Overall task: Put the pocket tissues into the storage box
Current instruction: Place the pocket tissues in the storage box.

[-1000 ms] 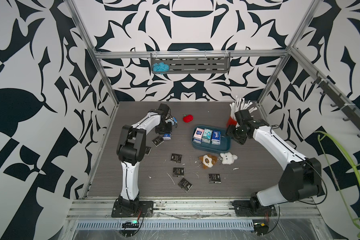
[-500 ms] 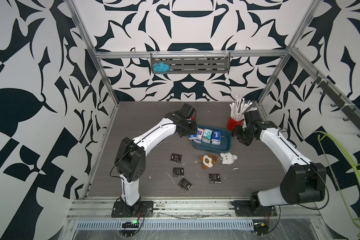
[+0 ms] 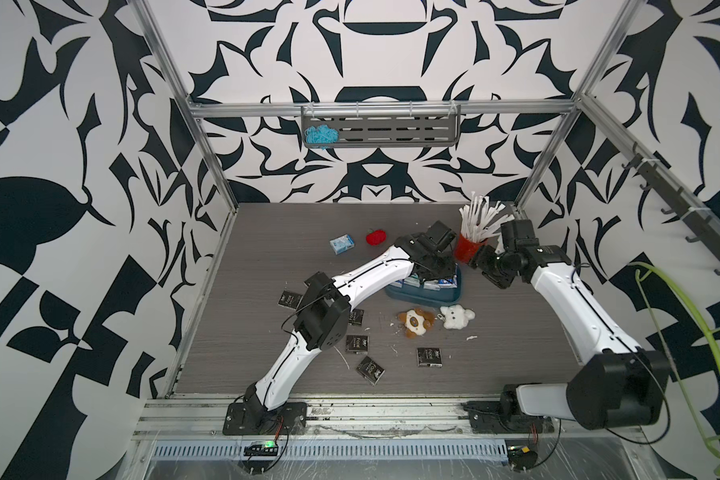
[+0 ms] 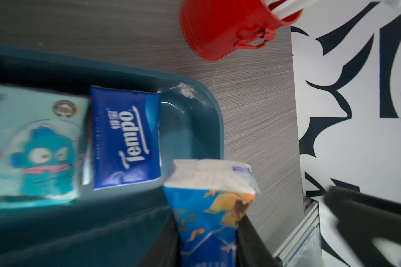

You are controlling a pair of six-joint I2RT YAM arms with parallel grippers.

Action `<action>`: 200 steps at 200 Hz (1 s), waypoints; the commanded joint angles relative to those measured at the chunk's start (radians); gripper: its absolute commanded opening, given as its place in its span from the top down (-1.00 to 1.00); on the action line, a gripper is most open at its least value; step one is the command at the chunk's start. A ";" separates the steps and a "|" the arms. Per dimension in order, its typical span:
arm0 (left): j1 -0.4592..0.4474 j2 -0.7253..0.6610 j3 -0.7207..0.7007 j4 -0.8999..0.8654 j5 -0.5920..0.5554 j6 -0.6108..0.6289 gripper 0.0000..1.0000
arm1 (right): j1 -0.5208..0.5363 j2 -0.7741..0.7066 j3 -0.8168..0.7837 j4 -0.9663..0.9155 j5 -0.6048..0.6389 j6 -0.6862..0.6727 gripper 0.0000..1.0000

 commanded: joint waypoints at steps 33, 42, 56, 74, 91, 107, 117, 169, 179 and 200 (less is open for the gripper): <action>-0.018 0.125 0.148 -0.007 -0.035 -0.056 0.31 | -0.024 -0.088 -0.023 0.060 -0.004 0.036 -0.36; -0.019 0.146 0.177 -0.021 -0.044 -0.040 0.31 | -0.025 -0.082 -0.023 0.057 -0.018 0.033 -0.36; -0.019 0.176 0.215 -0.046 -0.054 -0.019 0.30 | -0.025 -0.076 -0.024 0.054 -0.033 0.029 -0.36; -0.019 0.204 0.253 -0.080 -0.067 0.011 0.28 | -0.026 -0.072 -0.026 0.053 -0.038 0.025 -0.36; -0.019 0.211 0.263 -0.089 -0.081 0.032 0.25 | -0.026 -0.068 -0.023 0.057 -0.043 0.018 -0.36; -0.018 0.211 0.267 -0.091 -0.087 0.049 0.06 | -0.026 -0.060 -0.011 0.057 -0.048 0.010 -0.36; -0.016 0.209 0.272 -0.099 -0.090 0.055 -0.17 | -0.026 -0.053 -0.003 0.058 -0.058 0.002 -0.36; 0.033 0.086 0.166 -0.048 -0.072 0.063 -0.55 | -0.022 -0.011 0.031 0.051 -0.069 -0.009 -0.35; 0.048 0.053 0.142 -0.038 -0.070 0.071 -0.55 | -0.015 -0.005 0.034 0.059 -0.069 -0.007 -0.35; 0.085 0.000 0.107 -0.032 -0.065 0.104 -0.55 | 0.020 0.021 0.052 0.062 -0.051 -0.007 -0.35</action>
